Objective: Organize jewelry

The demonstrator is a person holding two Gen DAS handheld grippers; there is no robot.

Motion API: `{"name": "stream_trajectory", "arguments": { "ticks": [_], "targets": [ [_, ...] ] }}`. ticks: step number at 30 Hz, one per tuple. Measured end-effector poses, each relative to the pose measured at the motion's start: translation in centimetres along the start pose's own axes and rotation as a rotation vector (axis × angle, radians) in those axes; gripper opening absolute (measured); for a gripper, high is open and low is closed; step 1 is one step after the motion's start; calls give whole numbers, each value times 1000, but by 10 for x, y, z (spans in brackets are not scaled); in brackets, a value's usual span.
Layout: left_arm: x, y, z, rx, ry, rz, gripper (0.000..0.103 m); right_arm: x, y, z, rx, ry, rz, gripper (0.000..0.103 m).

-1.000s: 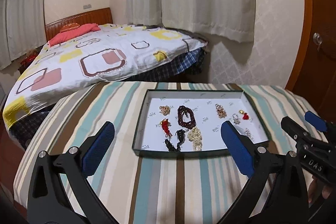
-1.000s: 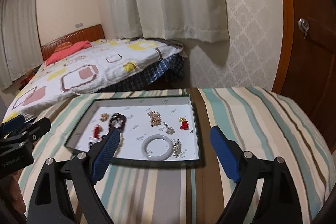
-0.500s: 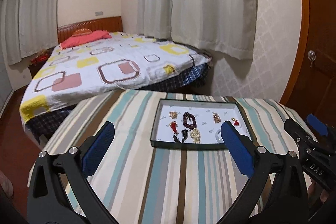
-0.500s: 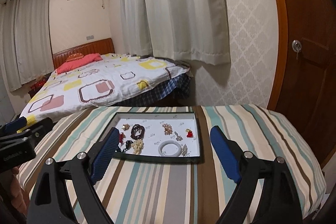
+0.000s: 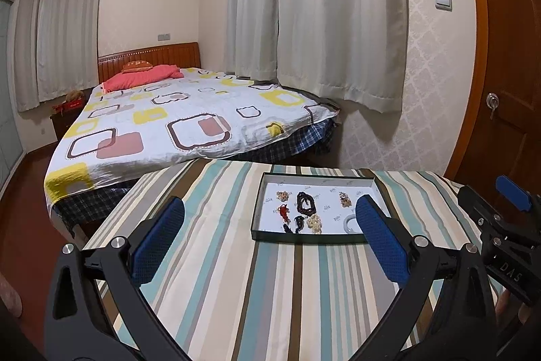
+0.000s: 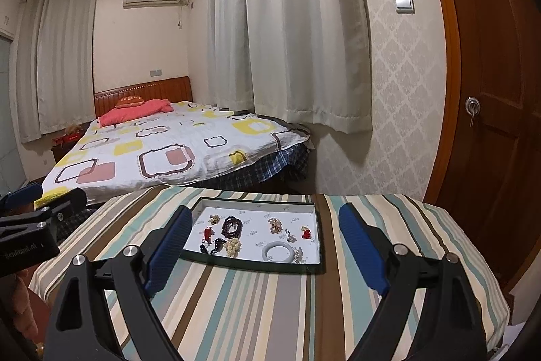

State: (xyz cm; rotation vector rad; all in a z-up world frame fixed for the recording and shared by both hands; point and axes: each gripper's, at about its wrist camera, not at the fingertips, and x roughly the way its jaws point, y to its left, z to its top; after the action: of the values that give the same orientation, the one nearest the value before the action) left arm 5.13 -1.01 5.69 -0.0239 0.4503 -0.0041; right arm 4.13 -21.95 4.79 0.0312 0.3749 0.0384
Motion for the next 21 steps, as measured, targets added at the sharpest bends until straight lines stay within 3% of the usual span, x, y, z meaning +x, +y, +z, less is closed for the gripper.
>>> {"name": "stream_trajectory", "arguments": {
  "ticks": [21],
  "targets": [
    [-10,5,-2,-13,-10,-5,99,-4,2,0,-5,-10,3,86]
  ]
}}
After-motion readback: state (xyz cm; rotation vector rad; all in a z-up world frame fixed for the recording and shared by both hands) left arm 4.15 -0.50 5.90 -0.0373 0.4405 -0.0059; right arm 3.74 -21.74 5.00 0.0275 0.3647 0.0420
